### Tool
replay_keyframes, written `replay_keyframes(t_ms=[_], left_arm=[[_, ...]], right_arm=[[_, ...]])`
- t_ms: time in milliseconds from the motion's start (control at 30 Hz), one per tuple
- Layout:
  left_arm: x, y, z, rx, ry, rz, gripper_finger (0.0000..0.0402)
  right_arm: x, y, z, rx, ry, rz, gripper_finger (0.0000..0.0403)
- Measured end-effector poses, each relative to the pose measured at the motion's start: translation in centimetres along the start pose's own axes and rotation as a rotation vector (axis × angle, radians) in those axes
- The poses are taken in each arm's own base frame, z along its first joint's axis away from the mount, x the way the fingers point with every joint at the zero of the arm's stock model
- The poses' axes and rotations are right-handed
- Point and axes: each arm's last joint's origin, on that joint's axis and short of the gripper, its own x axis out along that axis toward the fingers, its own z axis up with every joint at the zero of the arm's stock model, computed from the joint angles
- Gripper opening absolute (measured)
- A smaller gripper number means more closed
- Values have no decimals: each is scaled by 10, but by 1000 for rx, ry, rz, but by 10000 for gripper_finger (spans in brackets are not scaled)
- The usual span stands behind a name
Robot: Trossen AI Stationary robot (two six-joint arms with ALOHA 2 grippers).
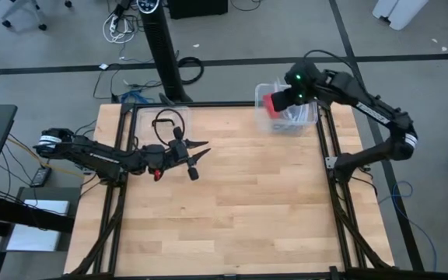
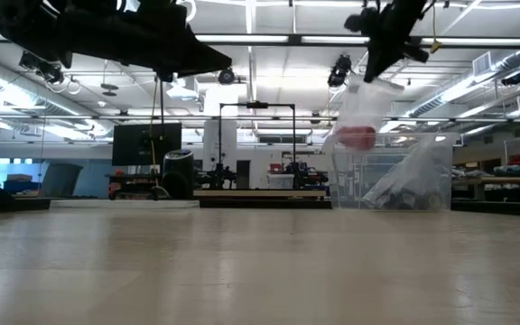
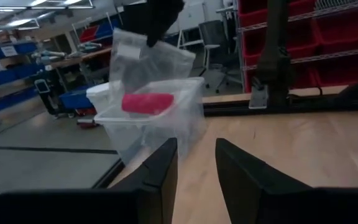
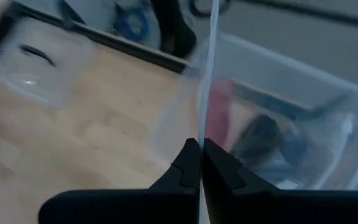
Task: Roll bandage
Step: Put the transparent zip bag with the red bandage into the transparent bin
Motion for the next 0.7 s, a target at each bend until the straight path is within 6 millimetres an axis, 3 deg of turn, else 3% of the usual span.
replay_keyframes(t_ms=[433,700], left_arm=[[-1,-4,0,3,6,-17,113],[-1,-4,-1,10,10,-18,113]], right_arm=[[69,-33,15,109,233,-148,0],[82,-46,27,235,227,-62,0]])
